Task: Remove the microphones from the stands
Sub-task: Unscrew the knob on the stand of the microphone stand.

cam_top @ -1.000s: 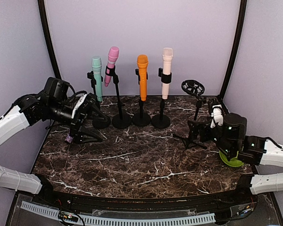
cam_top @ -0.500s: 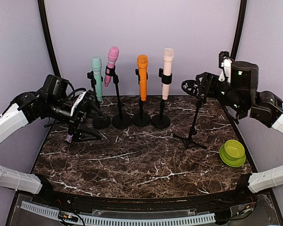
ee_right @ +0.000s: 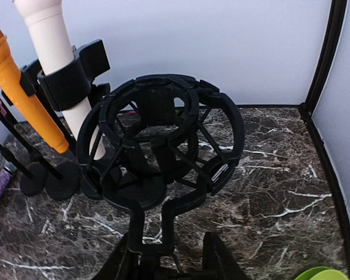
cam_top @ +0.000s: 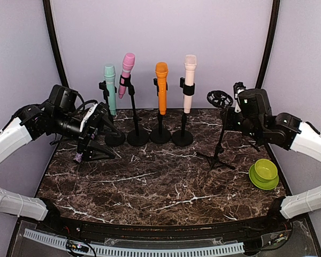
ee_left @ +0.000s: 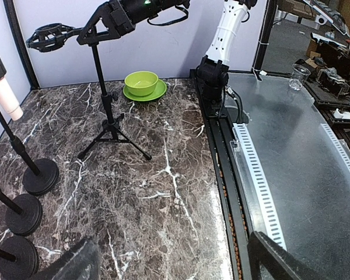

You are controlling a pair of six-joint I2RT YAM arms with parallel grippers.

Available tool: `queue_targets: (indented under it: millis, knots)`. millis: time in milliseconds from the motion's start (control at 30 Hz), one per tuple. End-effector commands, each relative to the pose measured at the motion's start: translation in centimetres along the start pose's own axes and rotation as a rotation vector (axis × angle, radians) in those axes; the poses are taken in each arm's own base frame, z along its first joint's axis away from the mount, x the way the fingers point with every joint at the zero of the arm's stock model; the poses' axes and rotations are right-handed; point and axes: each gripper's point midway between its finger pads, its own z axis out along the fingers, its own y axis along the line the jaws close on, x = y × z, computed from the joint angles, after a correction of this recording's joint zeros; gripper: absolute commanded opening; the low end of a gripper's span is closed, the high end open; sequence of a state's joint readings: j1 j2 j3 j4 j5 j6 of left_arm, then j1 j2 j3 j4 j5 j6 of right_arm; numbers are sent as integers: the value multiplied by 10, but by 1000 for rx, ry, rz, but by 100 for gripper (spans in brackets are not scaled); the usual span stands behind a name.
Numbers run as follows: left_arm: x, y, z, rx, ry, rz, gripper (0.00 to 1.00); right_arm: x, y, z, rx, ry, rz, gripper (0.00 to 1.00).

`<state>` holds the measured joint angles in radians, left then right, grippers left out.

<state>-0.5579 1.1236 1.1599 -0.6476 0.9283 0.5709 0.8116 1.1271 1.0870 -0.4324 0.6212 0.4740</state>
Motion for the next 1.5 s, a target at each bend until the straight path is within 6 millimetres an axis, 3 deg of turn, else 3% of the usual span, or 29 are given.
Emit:
queue_targets:
  millis: [0, 133, 300, 433, 833, 1233, 1400, 1467]
  knots:
    - [-6, -6, -5, 14, -19, -4, 89, 40, -7, 8, -1, 94, -28, 26]
    - [-7, -5, -5, 15, -22, -8, 89, 47, 0, 8, -52, 110, -32, 23]
    - [-7, -4, -4, 15, -27, -8, 89, 48, 4, 8, -67, 122, -59, 0]
    - [-8, -5, -4, 15, -31, -6, 89, 69, 4, 16, -60, 180, -85, 0]
    - [-7, -7, -4, 24, -30, -5, 87, 156, -14, 25, -14, 385, -55, 0]
    - [-7, -8, -4, 31, -29, -6, 84, 192, -12, 16, -15, 472, -107, 0]
    - [-7, -8, -5, 28, -27, -5, 85, 156, -5, 15, -21, 377, -90, 15]
    - [-7, -7, -6, 21, -22, -6, 85, 154, -5, 16, -11, 379, -92, 44]
